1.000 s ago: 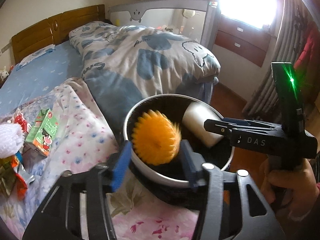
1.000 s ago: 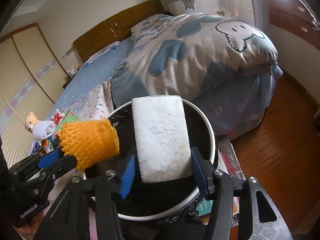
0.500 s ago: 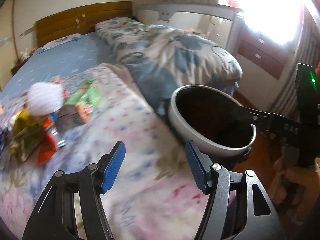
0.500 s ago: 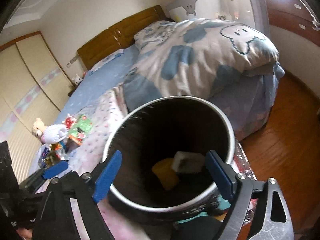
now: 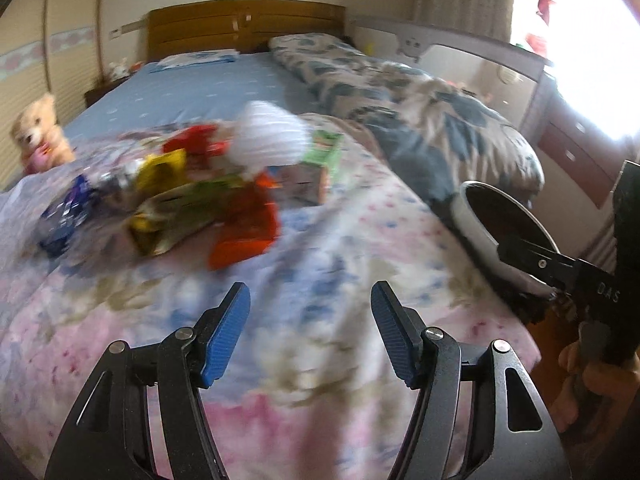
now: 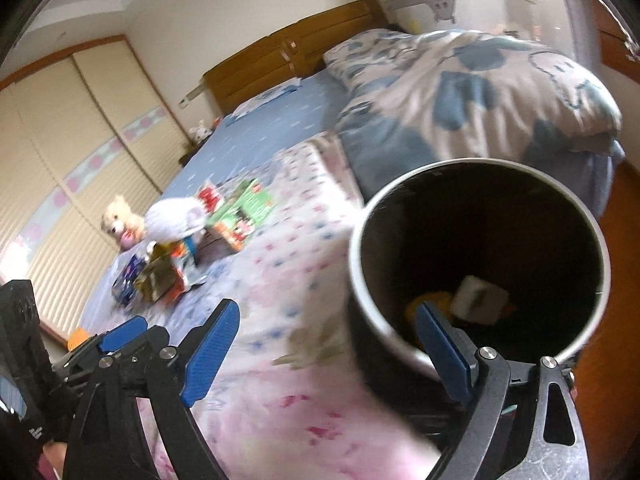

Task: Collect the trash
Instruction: 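Move both open tools back toward the wrapper pile on the bed, then grasp the green-gold pouch with the left tool while the right tool grasps the orange wrapper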

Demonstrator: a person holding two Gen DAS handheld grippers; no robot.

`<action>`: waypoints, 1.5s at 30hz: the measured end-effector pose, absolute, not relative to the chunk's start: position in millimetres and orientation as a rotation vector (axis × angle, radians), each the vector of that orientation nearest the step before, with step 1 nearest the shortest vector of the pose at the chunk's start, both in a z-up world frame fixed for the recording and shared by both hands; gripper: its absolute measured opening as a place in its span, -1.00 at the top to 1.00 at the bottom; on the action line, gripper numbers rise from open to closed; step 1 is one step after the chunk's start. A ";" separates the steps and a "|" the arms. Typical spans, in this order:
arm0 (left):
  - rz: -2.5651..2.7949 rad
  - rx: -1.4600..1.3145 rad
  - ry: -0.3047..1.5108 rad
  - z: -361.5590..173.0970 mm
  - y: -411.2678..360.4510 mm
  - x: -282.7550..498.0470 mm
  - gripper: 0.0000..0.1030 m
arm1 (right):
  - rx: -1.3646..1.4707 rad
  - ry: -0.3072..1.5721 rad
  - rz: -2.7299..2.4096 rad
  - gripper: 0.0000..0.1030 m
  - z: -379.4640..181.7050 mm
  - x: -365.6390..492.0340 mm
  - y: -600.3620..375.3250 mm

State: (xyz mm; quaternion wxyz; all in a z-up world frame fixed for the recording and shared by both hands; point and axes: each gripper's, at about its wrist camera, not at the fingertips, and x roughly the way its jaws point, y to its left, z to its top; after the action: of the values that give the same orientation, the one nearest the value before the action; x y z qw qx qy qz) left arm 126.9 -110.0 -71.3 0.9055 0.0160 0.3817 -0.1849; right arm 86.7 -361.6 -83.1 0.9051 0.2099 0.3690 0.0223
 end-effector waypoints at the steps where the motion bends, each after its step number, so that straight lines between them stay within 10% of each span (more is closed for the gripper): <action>1: -0.372 0.028 0.789 -71.9 -104.5 127.9 -0.24 | 0.422 0.759 0.048 -0.77 -82.6 87.9 -355.2; 23: -0.249 0.014 0.811 -82.0 -13.3 175.5 -0.24 | 0.356 0.782 0.229 -0.72 -87.9 140.8 -251.1; 37: -0.346 0.020 0.892 -98.4 -14.4 231.6 -0.24 | 0.404 0.861 0.309 -0.02 -111.1 203.5 -215.6; 45: -0.398 0.062 0.859 -96.5 -28.1 230.6 0.32 | 0.436 0.893 0.352 0.87 -122.5 210.0 -209.9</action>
State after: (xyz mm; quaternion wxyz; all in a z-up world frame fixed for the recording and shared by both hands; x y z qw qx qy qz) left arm 230.6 -28.1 -96.5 0.8896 0.0297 0.4135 -0.1916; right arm 210.0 -209.9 -122.5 0.8642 0.2081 0.4263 0.1678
